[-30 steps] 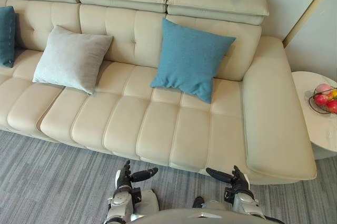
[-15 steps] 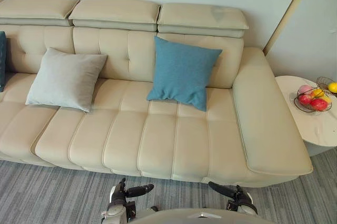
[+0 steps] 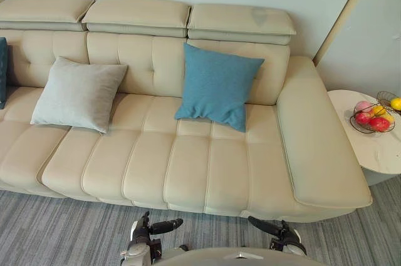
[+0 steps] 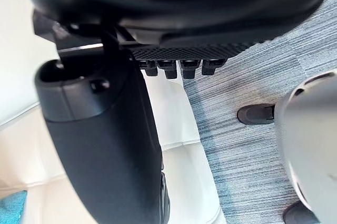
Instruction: Pick up cushions and gather them together orderly.
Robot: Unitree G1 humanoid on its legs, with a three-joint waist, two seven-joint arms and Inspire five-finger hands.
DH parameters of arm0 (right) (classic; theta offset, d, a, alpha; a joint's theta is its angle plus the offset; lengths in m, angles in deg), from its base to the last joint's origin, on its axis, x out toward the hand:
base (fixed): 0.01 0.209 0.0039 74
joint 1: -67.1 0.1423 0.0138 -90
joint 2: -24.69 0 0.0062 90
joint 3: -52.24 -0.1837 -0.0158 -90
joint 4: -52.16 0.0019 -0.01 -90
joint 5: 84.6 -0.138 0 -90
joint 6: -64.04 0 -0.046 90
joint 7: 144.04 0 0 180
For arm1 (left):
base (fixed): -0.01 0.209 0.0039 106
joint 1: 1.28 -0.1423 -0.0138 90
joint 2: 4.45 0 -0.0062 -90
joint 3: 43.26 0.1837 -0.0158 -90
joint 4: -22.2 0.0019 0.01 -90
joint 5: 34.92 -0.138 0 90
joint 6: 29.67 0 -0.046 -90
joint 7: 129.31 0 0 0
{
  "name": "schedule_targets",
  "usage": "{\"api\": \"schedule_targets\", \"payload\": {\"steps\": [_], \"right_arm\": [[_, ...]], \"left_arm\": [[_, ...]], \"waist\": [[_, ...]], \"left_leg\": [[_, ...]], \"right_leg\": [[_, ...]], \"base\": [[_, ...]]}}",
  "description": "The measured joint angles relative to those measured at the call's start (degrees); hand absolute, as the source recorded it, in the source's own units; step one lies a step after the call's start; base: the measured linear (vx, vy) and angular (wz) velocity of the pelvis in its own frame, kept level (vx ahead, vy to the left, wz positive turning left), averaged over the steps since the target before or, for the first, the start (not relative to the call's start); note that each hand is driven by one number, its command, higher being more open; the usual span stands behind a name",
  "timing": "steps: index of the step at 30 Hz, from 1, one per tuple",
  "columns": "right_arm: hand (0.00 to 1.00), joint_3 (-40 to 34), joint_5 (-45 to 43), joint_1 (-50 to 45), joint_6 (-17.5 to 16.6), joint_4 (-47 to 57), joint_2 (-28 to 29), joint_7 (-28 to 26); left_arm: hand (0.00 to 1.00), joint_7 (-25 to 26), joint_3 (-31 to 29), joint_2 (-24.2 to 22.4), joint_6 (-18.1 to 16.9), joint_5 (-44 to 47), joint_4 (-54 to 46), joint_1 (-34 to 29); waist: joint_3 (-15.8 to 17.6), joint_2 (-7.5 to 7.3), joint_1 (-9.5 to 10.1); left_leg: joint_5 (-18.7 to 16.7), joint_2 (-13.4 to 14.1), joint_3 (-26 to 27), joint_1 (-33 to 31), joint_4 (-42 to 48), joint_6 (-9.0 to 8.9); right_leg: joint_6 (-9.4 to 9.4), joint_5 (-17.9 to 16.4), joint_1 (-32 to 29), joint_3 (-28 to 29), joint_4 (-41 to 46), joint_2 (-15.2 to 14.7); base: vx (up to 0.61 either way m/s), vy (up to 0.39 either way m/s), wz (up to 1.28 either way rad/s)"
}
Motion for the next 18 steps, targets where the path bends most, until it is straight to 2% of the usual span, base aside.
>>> {"api": "schedule_targets", "payload": {"steps": [8,15,17,18], "right_arm": [[1.00,0.36,0.40,-1.99,0.66,2.37,-0.05,0.32],[1.00,3.81,1.21,-3.04,0.65,6.76,0.54,0.38],[1.00,5.02,1.22,-2.83,0.59,7.74,0.90,0.31],[1.00,5.09,2.04,-2.31,0.58,7.92,0.91,0.29]], "left_arm": [[1.00,0.04,-1.79,-0.55,0.12,1.40,-0.30,-0.05],[1.00,0.13,-2.47,-0.81,1.18,0.74,-0.40,0.92],[1.00,0.13,-2.40,-0.82,1.18,-0.69,-0.37,1.10],[1.00,0.13,-2.33,-1.00,1.19,-1.34,-0.32,1.20]], "waist": [[1.99,1.04,-0.09],[3.18,0.02,-1.38],[3.56,0.01,-2.05],[3.83,0.45,-2.39]], "left_leg": [[-0.60,1.00,6.16,3.42,-0.85,-0.85],[-3.47,3.58,17.38,3.94,2.84,-2.26],[-4.76,4.98,22.14,3.94,4.80,-2.83],[-5.10,6.00,25.85,3.88,5.43,-2.99]], "right_leg": [[0.07,0.00,-1.19,5.71,2.11,0.93],[0.04,0.00,-7.55,15.79,6.82,3.93],[-0.64,0.38,-9.75,17.61,7.68,5.17],[-3.65,-0.71,-11.60,11.85,8.85,3.62]], "base": [[-0.02,0.006,-0.41],[-0.02,-0.035,-0.82],[-0.02,-0.048,-1.20],[0.00,-0.027,-1.29]]}}
